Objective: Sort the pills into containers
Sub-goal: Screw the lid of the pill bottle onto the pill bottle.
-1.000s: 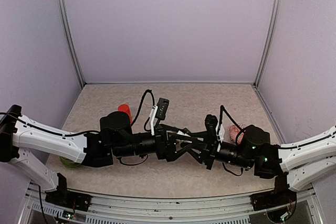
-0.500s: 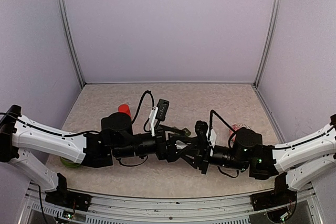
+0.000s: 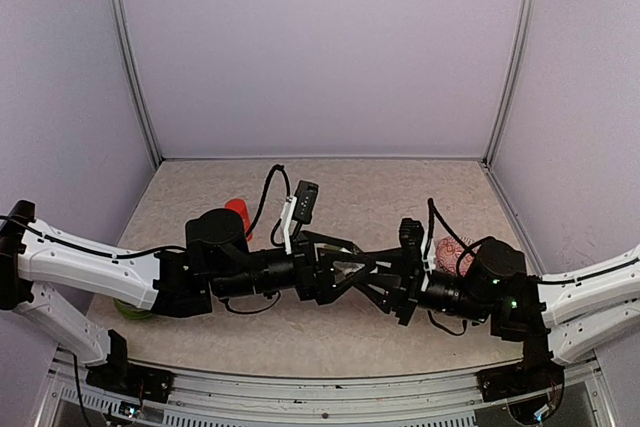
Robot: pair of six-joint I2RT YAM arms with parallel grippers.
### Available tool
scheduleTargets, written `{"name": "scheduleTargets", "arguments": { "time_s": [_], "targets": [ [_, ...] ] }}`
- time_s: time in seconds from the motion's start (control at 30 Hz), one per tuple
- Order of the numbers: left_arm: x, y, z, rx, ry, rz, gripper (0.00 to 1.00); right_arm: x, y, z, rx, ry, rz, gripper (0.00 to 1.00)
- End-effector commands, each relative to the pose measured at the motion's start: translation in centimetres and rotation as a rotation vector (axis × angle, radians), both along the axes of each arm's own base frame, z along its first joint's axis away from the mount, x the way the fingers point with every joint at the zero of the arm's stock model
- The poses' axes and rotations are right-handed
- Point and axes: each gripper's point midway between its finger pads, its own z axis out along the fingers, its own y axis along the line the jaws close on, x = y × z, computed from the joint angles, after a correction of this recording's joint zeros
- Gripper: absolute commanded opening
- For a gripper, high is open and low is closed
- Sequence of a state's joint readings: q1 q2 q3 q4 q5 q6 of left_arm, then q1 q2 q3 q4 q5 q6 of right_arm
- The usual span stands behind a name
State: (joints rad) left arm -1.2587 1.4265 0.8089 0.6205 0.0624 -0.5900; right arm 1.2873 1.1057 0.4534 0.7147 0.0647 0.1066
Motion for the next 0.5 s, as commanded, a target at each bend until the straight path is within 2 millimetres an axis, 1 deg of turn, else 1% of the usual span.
{"name": "scheduleTargets", "arguments": {
  "time_s": [0.0, 0.17, 0.27, 0.47],
  "targets": [
    [-0.2, 0.2, 2.3, -0.04, -0.038, 0.009, 0.99, 0.6, -1.5, 0.5, 0.002, -0.029, -0.07, 0.0],
    [-0.3, 0.2, 2.5, -0.047, -0.039, 0.001, 0.99, 1.6, -2.3, 0.3, -0.022, -0.034, -0.14, 0.0],
    [-0.4, 0.2, 2.7, -0.052, -0.04, -0.006, 0.99, 1.8, -2.0, -0.1, -0.041, -0.033, -0.147, 0.0],
    [-0.7, 0.2, 3.1, -0.065, -0.043, -0.019, 0.99, 2.2, -0.9, -1.7, -0.093, -0.018, -0.148, 0.0]
  ]
}}
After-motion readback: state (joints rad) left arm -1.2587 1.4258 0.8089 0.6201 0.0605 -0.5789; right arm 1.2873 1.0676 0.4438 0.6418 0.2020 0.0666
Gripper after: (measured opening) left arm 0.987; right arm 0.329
